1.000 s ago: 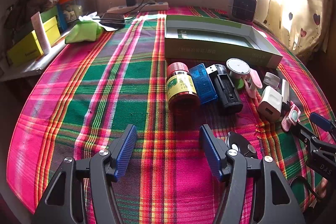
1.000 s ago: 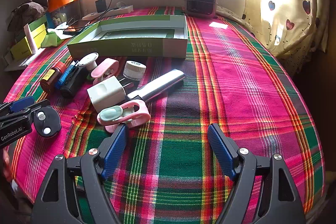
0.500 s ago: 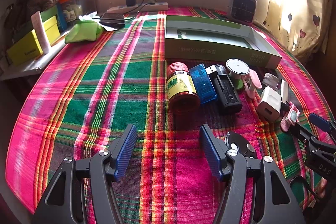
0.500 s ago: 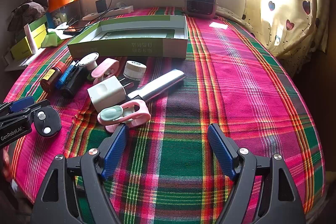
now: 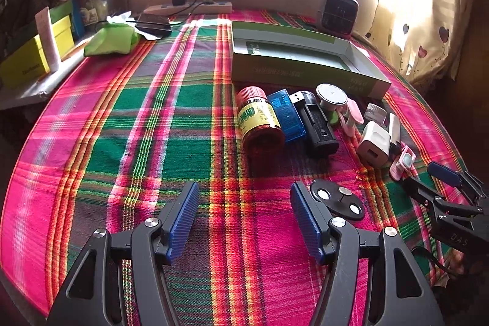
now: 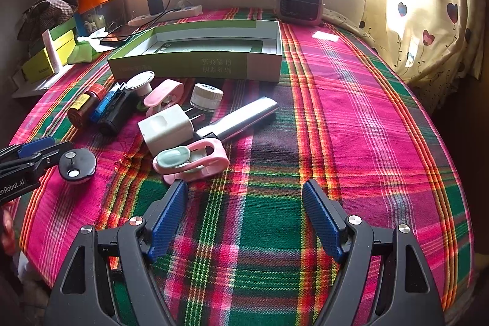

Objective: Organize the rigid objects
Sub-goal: 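Close the left tool on the round black fob while the right tool grasps the pink clip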

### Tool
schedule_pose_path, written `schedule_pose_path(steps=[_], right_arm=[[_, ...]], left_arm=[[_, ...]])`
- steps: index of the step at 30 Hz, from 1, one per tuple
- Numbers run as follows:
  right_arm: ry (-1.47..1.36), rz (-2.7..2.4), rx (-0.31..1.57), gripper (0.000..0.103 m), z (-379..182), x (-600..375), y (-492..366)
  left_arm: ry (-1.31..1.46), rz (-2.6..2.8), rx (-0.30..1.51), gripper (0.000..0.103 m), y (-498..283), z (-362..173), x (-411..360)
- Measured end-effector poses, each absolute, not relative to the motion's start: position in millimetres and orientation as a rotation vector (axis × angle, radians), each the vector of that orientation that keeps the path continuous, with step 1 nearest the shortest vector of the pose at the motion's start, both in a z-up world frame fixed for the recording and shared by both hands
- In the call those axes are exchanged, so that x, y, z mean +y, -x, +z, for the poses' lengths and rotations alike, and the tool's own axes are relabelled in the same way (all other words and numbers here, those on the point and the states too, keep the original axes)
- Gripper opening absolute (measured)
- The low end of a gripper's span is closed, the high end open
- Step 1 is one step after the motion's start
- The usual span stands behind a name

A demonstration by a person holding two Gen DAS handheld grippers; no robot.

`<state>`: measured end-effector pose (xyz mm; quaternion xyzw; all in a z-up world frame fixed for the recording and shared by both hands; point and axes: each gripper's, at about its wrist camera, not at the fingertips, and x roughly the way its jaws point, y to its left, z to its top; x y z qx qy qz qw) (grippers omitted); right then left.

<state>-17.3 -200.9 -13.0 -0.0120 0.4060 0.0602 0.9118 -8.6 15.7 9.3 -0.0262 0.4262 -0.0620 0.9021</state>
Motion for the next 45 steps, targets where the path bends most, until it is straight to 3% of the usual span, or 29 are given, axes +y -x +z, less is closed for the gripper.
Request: schedule_pose_path(steps=[11, 38, 45], right_arm=[[-0.016, 0.205, 0.801, 0.078, -1, -189, 9], [0.009, 0.049, 0.857, 0.076, -13, -216, 6], [0.011, 0.068, 0.851, 0.069, -13, -212, -2]], left_arm=[[0.118, -0.257, 0.854, 0.061, 19, 28, 15], [0.059, -0.308, 0.935, 0.061, 11, 10, -14], [0.046, -0.33, 0.925, 0.058, 13, 10, -23]])
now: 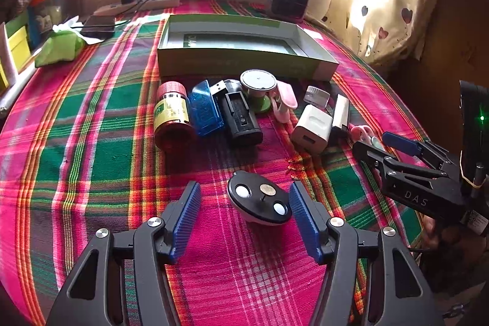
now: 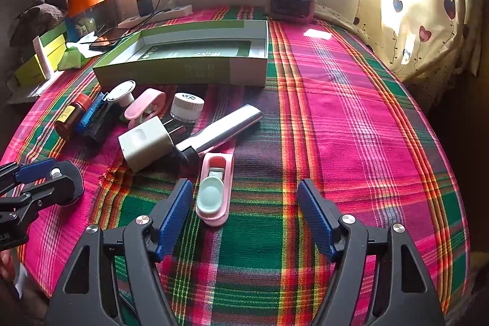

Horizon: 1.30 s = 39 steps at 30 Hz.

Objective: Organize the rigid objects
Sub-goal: 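Close the left tool on the round black fob while the right tool grasps the pink clip, then carry the black fob in the left tool while the right tool carries the pink clip into the tray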

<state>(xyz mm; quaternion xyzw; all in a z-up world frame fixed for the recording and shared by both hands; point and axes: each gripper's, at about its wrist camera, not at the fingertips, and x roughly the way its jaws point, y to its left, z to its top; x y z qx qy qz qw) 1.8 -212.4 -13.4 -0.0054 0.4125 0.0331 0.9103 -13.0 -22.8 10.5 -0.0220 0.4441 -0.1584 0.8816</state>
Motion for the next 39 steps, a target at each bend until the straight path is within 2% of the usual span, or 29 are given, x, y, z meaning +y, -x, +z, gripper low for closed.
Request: schedule_pose_path(steps=[3, 11, 14, 22, 39], right_arm=[[0.015, 0.078, 0.846, 0.063, -13, -212, -3], [0.009, 0.088, 0.832, 0.045, -12, -213, -4], [0.007, 0.088, 0.828, 0.038, -12, -215, -3], [0.004, 0.097, 0.819, 0.019, -12, -217, -2], [-0.004, 0.126, 0.775, 0.019, 10, -217, -5]], left_arm=[[0.05, -0.338, 0.924, 0.054, 13, 11, -24], [0.107, -0.34, 0.928, 0.032, 10, 10, -18], [0.113, -0.34, 0.93, 0.028, 10, 10, -18], [0.113, -0.332, 0.928, 0.028, 10, 11, -18], [0.105, -0.316, 0.86, 0.028, -5, 42, -13]])
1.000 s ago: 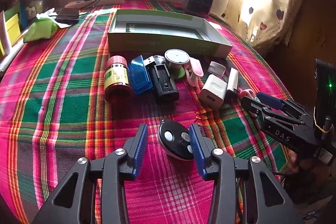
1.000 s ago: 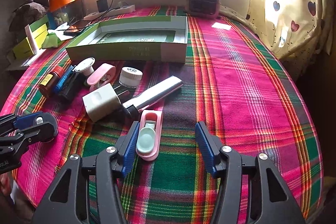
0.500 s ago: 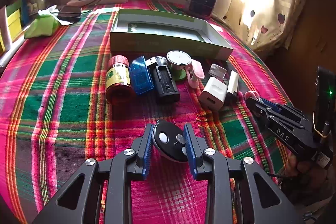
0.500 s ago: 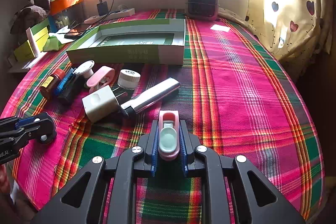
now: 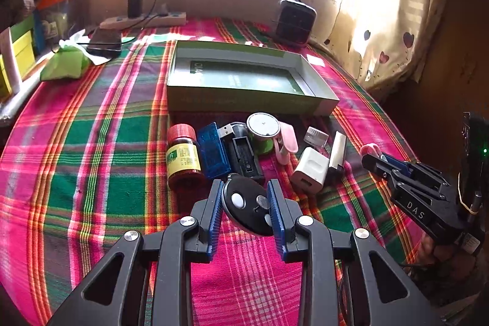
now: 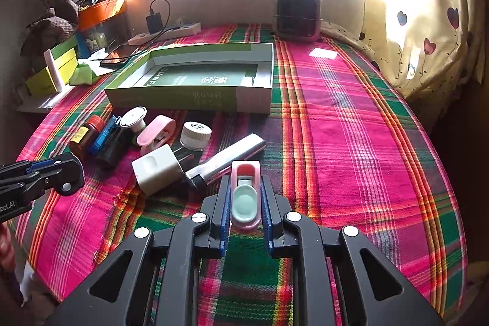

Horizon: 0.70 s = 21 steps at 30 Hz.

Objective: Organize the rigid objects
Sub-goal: 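Carry the black fob in the left tool while the right tool carries the pink clip into the tray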

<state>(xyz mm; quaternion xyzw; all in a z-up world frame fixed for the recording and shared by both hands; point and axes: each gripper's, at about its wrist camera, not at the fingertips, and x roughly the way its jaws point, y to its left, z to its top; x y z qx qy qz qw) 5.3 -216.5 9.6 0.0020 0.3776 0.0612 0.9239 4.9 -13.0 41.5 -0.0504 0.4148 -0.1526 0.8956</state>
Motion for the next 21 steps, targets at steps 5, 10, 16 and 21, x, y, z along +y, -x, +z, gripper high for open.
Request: schedule_pose_path(steps=[5, 10, 16, 21], right_arm=[[0.001, 0.135, 0.751, 0.019, 23, -214, -16], [0.017, 0.156, 0.716, 0.019, 43, -208, -32], [0.02, 0.175, 0.699, 0.019, 59, -202, -62], [0.009, 0.193, 0.709, 0.019, 62, -198, -90]], left_arm=[[0.116, -0.326, 0.827, 0.028, -24, 57, -9], [0.127, -0.324, 0.799, 0.028, -50, 71, -2], [0.14, -0.32, 0.788, 0.028, -85, 84, 6], [0.128, -0.329, 0.778, 0.028, -113, 87, 7]])
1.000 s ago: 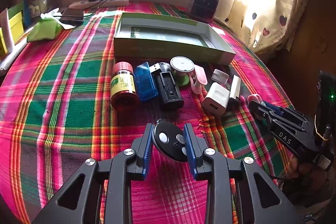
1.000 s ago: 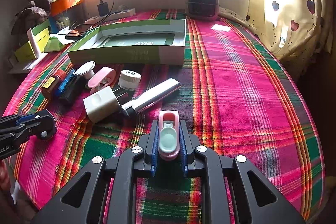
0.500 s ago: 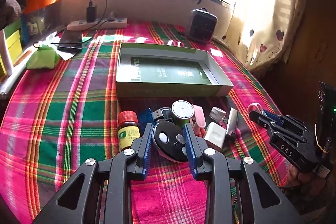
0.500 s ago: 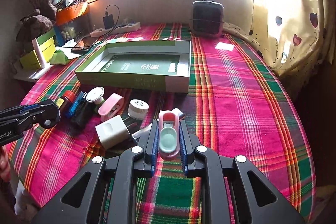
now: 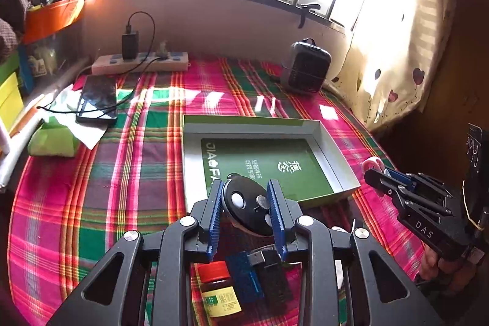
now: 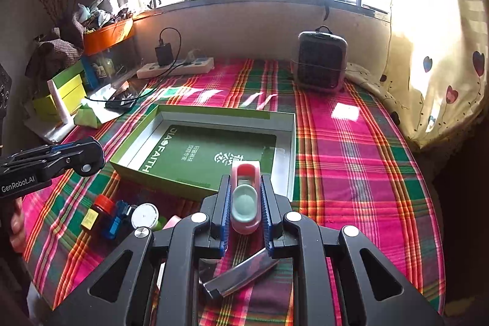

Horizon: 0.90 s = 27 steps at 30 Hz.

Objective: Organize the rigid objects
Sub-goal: 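Carry the black fob in the left tool while the right tool carries the pink clip into the tray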

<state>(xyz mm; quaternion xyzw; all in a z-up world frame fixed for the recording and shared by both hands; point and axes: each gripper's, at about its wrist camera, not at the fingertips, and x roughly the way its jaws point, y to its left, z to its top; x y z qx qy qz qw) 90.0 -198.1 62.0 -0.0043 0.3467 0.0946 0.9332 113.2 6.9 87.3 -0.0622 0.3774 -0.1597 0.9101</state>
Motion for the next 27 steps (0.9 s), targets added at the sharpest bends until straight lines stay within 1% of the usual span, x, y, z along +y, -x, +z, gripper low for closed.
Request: schedule_pose_path(steps=[14, 27], right_arm=[[-0.001, 0.226, 0.833, 0.019, 29, -178, -166], [-0.002, 0.254, 0.907, 0.019, 4, -168, -197]], left_arm=[[0.099, -0.336, 0.889, 0.028, -191, 51, -6], [0.072, -0.33, 0.946, 0.028, -215, 25, -13]])
